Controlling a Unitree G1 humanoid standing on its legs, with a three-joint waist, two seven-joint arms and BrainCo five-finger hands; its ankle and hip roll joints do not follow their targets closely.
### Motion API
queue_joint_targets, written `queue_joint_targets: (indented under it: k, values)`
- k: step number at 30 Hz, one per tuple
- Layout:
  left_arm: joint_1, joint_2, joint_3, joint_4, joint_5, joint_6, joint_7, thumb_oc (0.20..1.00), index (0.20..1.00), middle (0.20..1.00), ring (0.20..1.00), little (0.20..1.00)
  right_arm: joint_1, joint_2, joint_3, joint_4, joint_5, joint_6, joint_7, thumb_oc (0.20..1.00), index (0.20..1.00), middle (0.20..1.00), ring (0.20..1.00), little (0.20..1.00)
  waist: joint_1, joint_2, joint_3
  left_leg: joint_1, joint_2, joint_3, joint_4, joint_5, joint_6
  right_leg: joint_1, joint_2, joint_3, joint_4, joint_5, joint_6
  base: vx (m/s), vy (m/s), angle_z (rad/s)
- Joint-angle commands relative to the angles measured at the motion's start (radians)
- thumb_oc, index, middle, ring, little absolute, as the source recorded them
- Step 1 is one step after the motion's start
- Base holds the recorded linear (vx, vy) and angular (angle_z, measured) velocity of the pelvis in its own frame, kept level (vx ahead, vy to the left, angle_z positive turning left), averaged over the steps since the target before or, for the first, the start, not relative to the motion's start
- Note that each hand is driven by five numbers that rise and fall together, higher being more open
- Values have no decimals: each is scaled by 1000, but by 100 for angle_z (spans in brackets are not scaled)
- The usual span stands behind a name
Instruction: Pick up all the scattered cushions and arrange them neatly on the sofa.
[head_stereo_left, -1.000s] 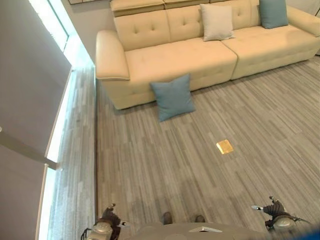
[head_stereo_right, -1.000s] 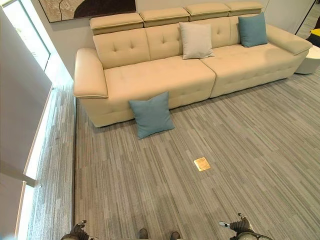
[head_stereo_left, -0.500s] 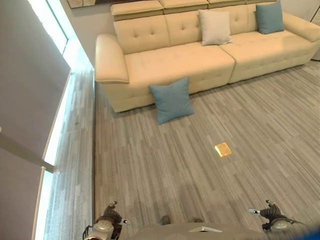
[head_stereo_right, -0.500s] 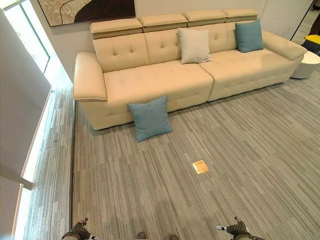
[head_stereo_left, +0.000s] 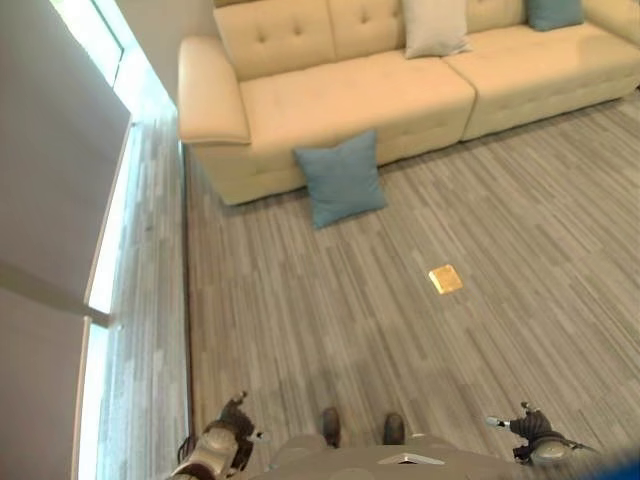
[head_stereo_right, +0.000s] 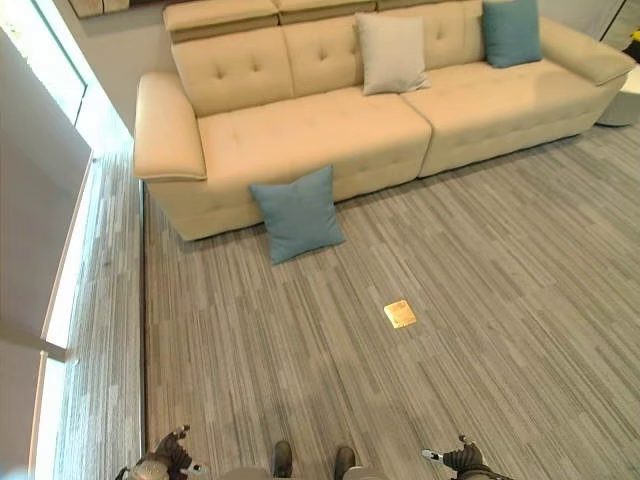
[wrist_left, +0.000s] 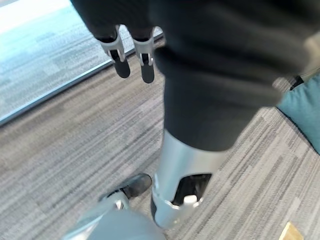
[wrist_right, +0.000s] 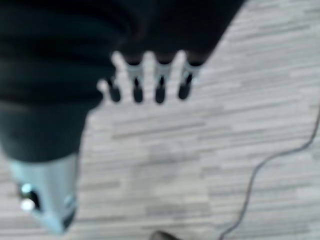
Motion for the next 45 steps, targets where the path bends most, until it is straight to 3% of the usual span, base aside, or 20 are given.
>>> queue_joint_targets:
  k: [1, 4, 7, 13, 15, 16, 17, 20, 23, 25, 27, 30, 33, 34, 35, 36, 38, 40, 42, 45]
  values:
    - [-7, -4, -10, -22, -7, -12, 12, 1000, 1000, 1000, 1000, 1000, -13, -48, 44, -18, 18, -8, -3, 1000, 1000, 1000, 1000, 1000, 19, 7, 12, -26, 64, 3, 86, -27, 22, 48, -25, 20, 52, -68, 82, 154, -119, -7]
    - [3, -8, -7, -15, -2, -10, 9, 1000, 1000, 1000, 1000, 1000, -12, -50, 51, -19, 15, -7, 0, 1000, 1000, 1000, 1000, 1000, 34, 3, 3, -47, 31, 25, 10, -60, 41, 73, -17, 22, 35, -78, 91, 170, -35, -3]
    - [19, -13, -7, 6, 15, -6, -1, 1000, 1000, 1000, 1000, 1000, -10, -52, 63, -16, 10, -2, 0, 1000, 1000, 1000, 1000, 1000, 59, 15, -9, -75, 17, 73, -150, 10, 45, 116, 15, 26, 2, -95, 101, 277, 2, 5]
    - [58, -5, 33, 46, 21, 2, 0, 1000, 1000, 1000, 1000, 1000, -16, -32, 90, -9, -31, 5, 6, 1000, 1000, 1000, 1000, 1000, 105, -7, -48, -88, -25, 4, -193, 22, 72, 155, 22, 77, 31, -137, 123, 312, 85, -51]
    - [60, 0, 52, 52, 16, 2, 0, 1000, 1000, 1000, 1000, 1000, -27, -24, 95, -10, -55, 12, 17, 1000, 1000, 1000, 1000, 1000, 138, -23, -66, -44, -40, 21, -179, -29, 108, 118, -30, 73, 186, -100, 182, 431, 238, -58]
    - [54, 5, 48, 38, 12, 5, 0, 1000, 1000, 1000, 1000, 1000, -37, -26, 99, -14, -65, 19, 22, 1000, 1000, 1000, 1000, 1000, 135, -19, -55, 5, -52, 26, -179, -57, 144, 20, -77, 79, 421, 59, 237, 397, 297, -65]
    - [41, 14, 35, 8, 6, 3, 4, 1000, 1000, 1000, 1000, 1000, -54, -31, 106, -31, -67, 17, 16, 1000, 1000, 1000, 1000, 1000, 110, 12, -30, 63, -41, 9, -197, -71, 167, -65, -89, 70, 598, 151, 240, 306, 245, -70]
    - [27, 22, 18, -10, 8, 1, 7, 1000, 1000, 1000, 1000, 1000, -66, -29, 115, -41, -72, 17, 16, 1000, 1000, 1000, 1000, 1000, 91, 36, -14, 132, -32, -21, -228, -92, 174, -154, -119, 27, 673, 90, 207, 231, 107, 4]
    - [12, 21, 10, -21, 7, -5, 10, 1000, 1000, 1000, 1000, 1000, -88, -32, 126, -51, -69, 14, 16, 1000, 1000, 1000, 1000, 1000, 71, 44, -5, 201, -34, -44, -256, -123, 166, -207, -131, -30, 516, 31, 182, 367, -58, 27]
    - [-2, 25, -3, -6, 40, -11, 22, 1000, 1000, 1000, 1000, 1000, -109, -34, 141, -58, -78, 18, 15, 1000, 1000, 1000, 1000, 1000, 46, 17, 0, 265, -46, -71, -283, -160, 144, -257, -128, -36, 218, 75, 199, 503, -224, 0]
    - [-10, 21, -11, 10, 63, -13, 22, 1000, 1000, 1000, 1000, 1000, -110, -35, 147, -54, -85, 22, 15, 1000, 1000, 1000, 1000, 1000, 24, 11, 5, 312, -39, -108, -298, -189, 131, -281, -94, 29, 96, 126, 219, 427, -185, 10]
    - [-10, 11, -15, 26, 82, -18, 21, 1000, 1000, 1000, 1000, 1000, -95, -31, 146, -41, -86, 19, 18, 1000, 1000, 1000, 1000, 1000, 18, 4, -6, 353, -19, -137, -299, -228, 110, -276, -71, 86, 98, 135, 216, 323, -197, 66]
    - [8, -1, -18, 38, 86, -18, 15, 1000, 1000, 1000, 1000, 1000, -69, -30, 141, -35, -82, 11, 21, 1000, 1000, 1000, 1000, 1000, 10, 6, -34, 362, 19, -161, -264, -240, 84, -256, -56, 68, 136, 114, 185, 392, -361, 94]
    - [4, -7, -25, 31, 77, -15, 7, 1000, 1000, 1000, 1000, 1000, -70, -31, 139, -36, -65, 0, 17, 1000, 1000, 1000, 1000, 1000, 16, 10, -16, 246, 50, -140, -11, -135, 36, -183, -37, 50, 132, 64, 143, 375, -707, 64]
    - [-11, -1, -32, 0, 53, -12, 7, 1000, 1000, 1000, 1000, 1000, -71, -34, 131, -41, -33, -4, 8, 1000, 1000, 1000, 1000, 1000, 28, -32, 17, 84, 77, -53, 245, -41, 40, -106, -39, 31, 93, 35, 94, 302, -674, 69]
    - [-14, 1, -36, -8, 49, -10, 6, 1000, 1000, 1000, 1000, 1000, -71, -36, 129, -40, -28, 0, 9, 1000, 1000, 1000, 1000, 1000, 33, -36, 23, 53, 81, -32, 280, -45, 42, -89, -39, 29, 87, 29, 88, 249, -466, 86]
    - [-9, -2, -40, 5, 58, -9, 4, 1000, 1000, 1000, 1000, 1000, -63, -39, 128, -49, -20, -6, 11, 1000, 1000, 1000, 1000, 1000, 50, -40, 10, -4, 1, 7, 134, -130, 68, -33, -23, 34, 58, 7, 93, 345, -169, 10]
    - [4, -2, -34, 8, 66, -10, -3, 1000, 1000, 1000, 1000, 1000, -53, -41, 130, -47, -25, -4, 9, 1000, 1000, 1000, 1000, 1000, 67, -17, -6, -9, -52, 22, -72, -89, 80, 13, 23, 41, 43, -20, 100, 367, -65, -8]
    - [15, 0, -27, 11, 65, -12, -5, 1000, 1000, 1000, 1000, 1000, -53, -39, 135, -45, -30, -3, 9, 1000, 1000, 1000, 1000, 1000, 83, -4, -10, -29, -73, 16, -128, -33, 73, 48, 54, 67, 44, -41, 95, 231, -24, -23]
    - [40, -3, -6, 25, 60, -7, -9, 1000, 1000, 1000, 1000, 1000, -45, -32, 139, -43, -46, -2, 15, 1000, 1000, 1000, 1000, 1000, 101, 4, -31, 24, -83, -19, -197, -24, 93, 76, 74, 88, 62, -73, 98, 231, 31, -56]
